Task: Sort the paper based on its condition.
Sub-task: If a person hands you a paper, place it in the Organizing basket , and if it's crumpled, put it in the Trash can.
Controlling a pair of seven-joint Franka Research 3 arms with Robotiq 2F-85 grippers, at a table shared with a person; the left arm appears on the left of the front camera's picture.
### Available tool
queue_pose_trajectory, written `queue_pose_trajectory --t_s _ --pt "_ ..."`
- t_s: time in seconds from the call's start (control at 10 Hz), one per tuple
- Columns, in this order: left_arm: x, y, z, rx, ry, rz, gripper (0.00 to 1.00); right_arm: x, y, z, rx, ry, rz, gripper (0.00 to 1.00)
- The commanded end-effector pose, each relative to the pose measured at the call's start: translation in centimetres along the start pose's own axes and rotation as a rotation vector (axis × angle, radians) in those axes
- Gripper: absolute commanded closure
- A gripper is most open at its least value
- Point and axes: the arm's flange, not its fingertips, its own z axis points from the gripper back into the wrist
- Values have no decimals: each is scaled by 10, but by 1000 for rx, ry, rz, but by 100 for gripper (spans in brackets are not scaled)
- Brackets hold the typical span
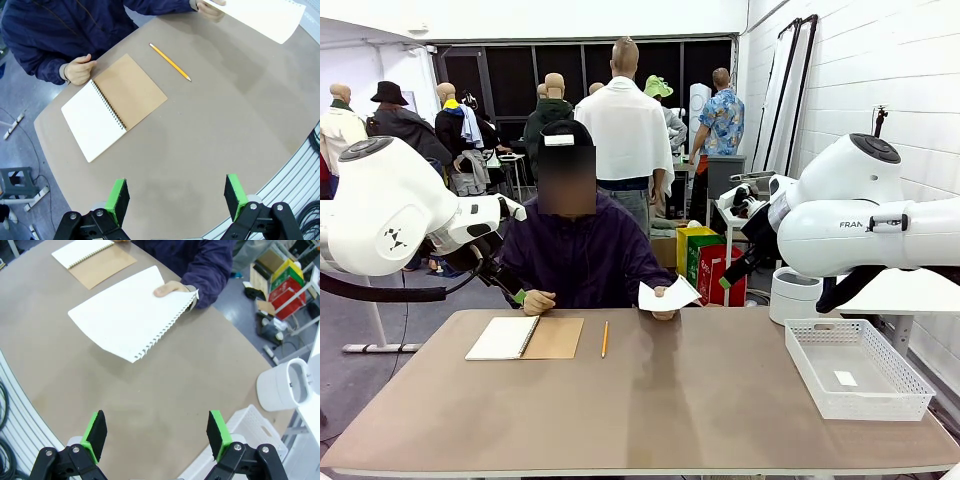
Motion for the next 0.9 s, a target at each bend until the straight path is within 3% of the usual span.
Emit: queue_pose_trajectory --t_s 0.0,0.2,0.8 --pt "-1 0 0 0 4 0 0 -1 -1 0 6 4 1 0" --pt "-1 0 0 0 4 0 0 0 0 0 0 0 0 0" --pt "-1 0 0 0 4 0 0 27 -44 -41 129 144 -600 0"
